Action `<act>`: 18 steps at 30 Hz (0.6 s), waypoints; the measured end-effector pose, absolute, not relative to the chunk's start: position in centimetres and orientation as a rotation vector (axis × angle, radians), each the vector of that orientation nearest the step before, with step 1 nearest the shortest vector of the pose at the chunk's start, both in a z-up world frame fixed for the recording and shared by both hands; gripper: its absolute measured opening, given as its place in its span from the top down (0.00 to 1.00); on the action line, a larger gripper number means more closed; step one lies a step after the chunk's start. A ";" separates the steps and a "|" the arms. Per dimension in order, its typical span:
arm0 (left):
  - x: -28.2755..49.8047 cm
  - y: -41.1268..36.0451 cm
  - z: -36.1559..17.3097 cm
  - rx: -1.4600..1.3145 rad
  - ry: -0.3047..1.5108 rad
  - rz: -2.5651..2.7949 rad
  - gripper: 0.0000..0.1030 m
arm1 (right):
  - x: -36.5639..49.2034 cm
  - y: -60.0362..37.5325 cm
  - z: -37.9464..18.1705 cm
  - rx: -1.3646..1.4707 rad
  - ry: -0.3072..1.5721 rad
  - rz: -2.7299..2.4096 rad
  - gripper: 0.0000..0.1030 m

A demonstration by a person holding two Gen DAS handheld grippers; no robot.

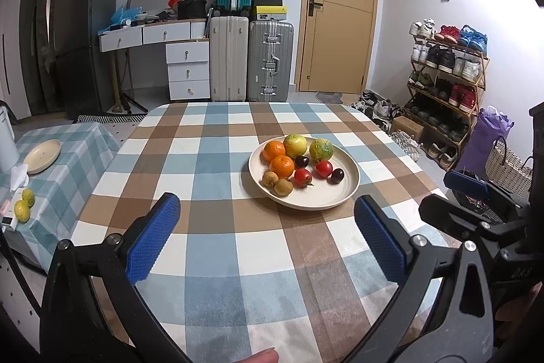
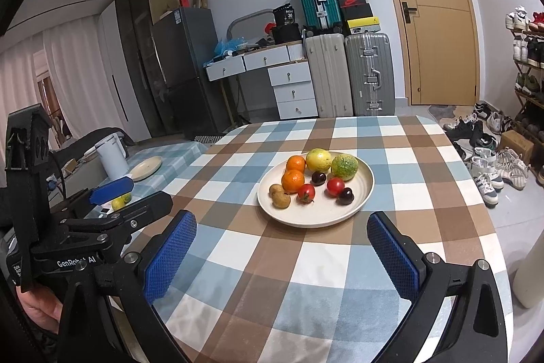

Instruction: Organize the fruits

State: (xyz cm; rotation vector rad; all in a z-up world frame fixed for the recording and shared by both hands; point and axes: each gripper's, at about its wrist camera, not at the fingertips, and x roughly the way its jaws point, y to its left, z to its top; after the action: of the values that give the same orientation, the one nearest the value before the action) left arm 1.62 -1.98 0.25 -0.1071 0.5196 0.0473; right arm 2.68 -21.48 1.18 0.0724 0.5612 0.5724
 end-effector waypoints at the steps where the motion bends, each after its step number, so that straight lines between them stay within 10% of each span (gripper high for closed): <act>1: 1.5 -1.9 0.3 -0.107 0.521 0.047 0.01 | 2.7 -21.5 1.2 0.071 0.561 0.572 0.01; 18: 1.2 -1.0 0.2 -0.136 0.510 0.097 0.01 | 2.7 -21.7 0.9 0.072 0.565 0.562 0.01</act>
State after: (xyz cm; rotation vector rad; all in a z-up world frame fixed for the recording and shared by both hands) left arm 1.21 -0.96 0.16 -0.1359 0.5103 0.0974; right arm 2.69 -21.65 0.94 0.0715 0.5655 0.5624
